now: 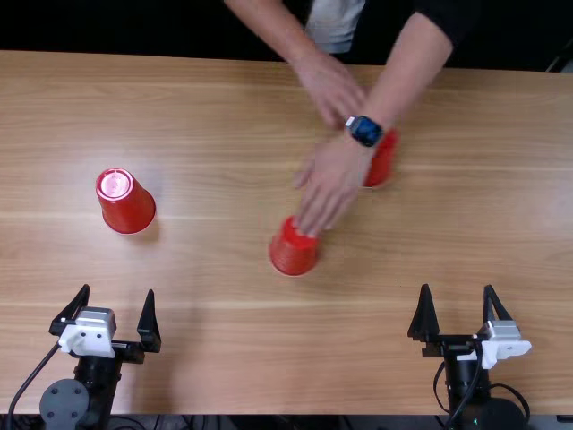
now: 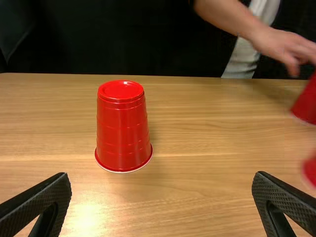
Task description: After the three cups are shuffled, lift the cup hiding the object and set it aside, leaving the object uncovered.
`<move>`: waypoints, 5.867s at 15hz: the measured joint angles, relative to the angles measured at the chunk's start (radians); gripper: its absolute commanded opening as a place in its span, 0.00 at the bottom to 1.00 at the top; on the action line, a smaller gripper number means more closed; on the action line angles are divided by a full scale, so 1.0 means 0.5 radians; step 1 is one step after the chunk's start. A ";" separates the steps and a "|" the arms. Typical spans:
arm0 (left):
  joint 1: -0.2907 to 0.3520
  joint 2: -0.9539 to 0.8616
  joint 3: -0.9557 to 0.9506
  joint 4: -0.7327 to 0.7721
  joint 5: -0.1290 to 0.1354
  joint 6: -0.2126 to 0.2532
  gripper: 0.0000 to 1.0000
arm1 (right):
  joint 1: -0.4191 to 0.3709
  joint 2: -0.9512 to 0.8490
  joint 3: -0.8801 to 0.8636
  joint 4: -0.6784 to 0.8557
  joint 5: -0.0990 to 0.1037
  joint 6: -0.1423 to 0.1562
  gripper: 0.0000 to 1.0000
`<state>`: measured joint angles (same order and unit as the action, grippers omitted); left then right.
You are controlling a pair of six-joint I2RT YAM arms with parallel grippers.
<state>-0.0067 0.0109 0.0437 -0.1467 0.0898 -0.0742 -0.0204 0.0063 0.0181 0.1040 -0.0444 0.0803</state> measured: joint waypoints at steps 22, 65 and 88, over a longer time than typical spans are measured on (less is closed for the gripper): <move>0.000 0.000 0.000 0.002 -0.002 0.001 1.00 | 0.000 0.000 0.000 -0.014 0.000 0.000 1.00; 0.072 2.464 2.782 -2.313 -0.216 0.230 1.00 | 0.112 3.001 2.841 -2.150 0.007 -0.320 1.00; 0.072 2.576 2.782 -2.284 -0.217 0.238 1.00 | 0.119 3.798 2.862 -1.682 0.007 -0.349 0.02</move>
<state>0.0296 1.2987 1.4345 -1.2884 -0.0185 0.0448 0.0391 1.9053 1.4490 -0.7372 -0.0410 -0.0944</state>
